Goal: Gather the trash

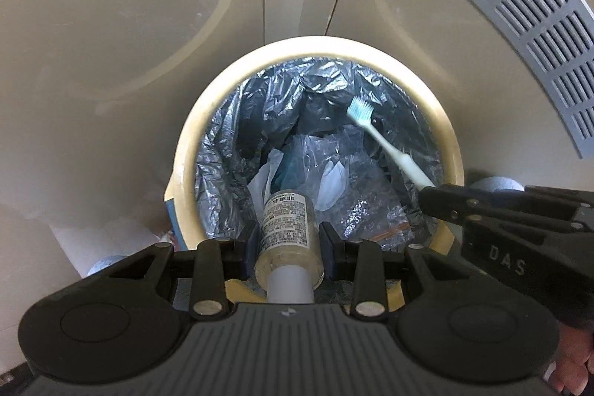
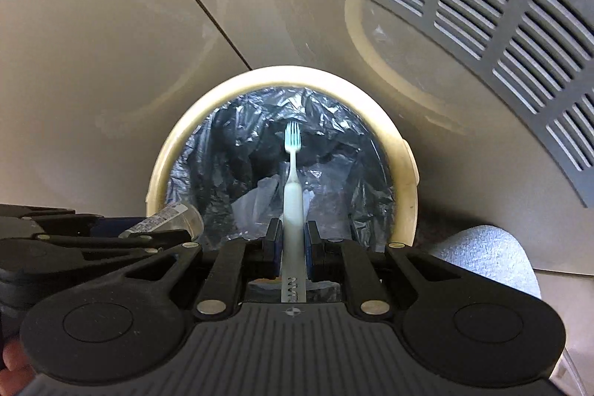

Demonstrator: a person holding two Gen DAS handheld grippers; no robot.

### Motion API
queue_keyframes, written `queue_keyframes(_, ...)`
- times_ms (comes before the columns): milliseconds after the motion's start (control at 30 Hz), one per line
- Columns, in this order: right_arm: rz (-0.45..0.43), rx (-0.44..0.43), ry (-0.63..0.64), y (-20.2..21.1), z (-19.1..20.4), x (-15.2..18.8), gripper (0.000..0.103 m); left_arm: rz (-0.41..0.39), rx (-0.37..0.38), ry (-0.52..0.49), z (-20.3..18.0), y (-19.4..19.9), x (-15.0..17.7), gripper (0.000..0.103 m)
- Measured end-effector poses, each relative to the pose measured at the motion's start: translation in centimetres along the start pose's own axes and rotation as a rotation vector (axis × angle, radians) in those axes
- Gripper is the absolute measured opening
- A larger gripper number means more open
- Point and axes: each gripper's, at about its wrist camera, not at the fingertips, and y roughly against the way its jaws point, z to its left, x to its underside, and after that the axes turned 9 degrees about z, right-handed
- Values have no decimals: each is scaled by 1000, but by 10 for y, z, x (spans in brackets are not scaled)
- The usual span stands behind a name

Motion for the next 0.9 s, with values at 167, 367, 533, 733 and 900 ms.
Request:
queue_keyframes(167,-4,7,-55,-8,-11,-2,42,-53,-65,23,6,4,3,102)
queue_keyframes(367,-35,19,-28,16,-10,12,72,-90,-61,28,14,23,22,103)
queue_keyframes(533,-130,82,42,52,8,35,83,-144,-77,51,14,52,52,103)
queue_keyframes(733,-276,110,156,100,38,77,101,-289,-135,63,12,92,96,103)
queue_keyframes(900,-341,152,164,115,59,101,103,-278,-120,119,14,99,120,103)
